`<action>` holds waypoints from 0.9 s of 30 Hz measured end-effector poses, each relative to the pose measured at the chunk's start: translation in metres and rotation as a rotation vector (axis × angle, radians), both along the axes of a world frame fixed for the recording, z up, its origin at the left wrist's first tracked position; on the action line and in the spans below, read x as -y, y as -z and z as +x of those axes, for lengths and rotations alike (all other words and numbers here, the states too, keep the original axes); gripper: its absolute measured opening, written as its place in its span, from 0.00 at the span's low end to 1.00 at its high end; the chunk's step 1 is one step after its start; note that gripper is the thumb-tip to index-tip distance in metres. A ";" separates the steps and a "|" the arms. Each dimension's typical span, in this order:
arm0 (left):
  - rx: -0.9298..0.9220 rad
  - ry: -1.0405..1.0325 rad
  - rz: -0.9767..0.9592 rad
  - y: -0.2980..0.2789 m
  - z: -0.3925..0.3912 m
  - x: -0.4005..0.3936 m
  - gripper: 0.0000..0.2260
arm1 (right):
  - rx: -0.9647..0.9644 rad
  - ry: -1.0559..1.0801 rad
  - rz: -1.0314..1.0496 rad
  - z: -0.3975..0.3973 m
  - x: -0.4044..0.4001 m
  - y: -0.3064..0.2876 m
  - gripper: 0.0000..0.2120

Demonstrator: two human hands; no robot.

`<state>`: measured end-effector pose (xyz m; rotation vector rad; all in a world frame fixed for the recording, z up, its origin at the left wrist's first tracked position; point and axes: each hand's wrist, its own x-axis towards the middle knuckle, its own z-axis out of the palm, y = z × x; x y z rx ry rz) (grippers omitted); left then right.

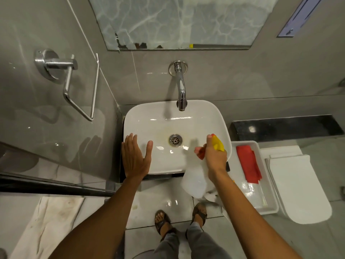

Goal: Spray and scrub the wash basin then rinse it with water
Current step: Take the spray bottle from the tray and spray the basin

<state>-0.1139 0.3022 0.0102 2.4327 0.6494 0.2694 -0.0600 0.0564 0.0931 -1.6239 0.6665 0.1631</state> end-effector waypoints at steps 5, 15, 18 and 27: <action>-0.028 0.044 0.071 0.002 0.000 0.002 0.39 | 0.072 0.045 0.043 -0.017 0.061 0.014 0.24; -0.006 0.366 0.158 -0.005 0.019 0.063 0.39 | 0.077 0.091 0.011 -0.035 0.172 0.041 0.18; 0.022 0.455 0.088 -0.011 0.034 0.117 0.37 | 0.050 0.117 -0.063 -0.030 0.192 0.053 0.15; 0.006 0.637 -0.021 -0.012 0.088 0.261 0.41 | 0.027 0.191 -0.154 -0.010 0.261 0.120 0.19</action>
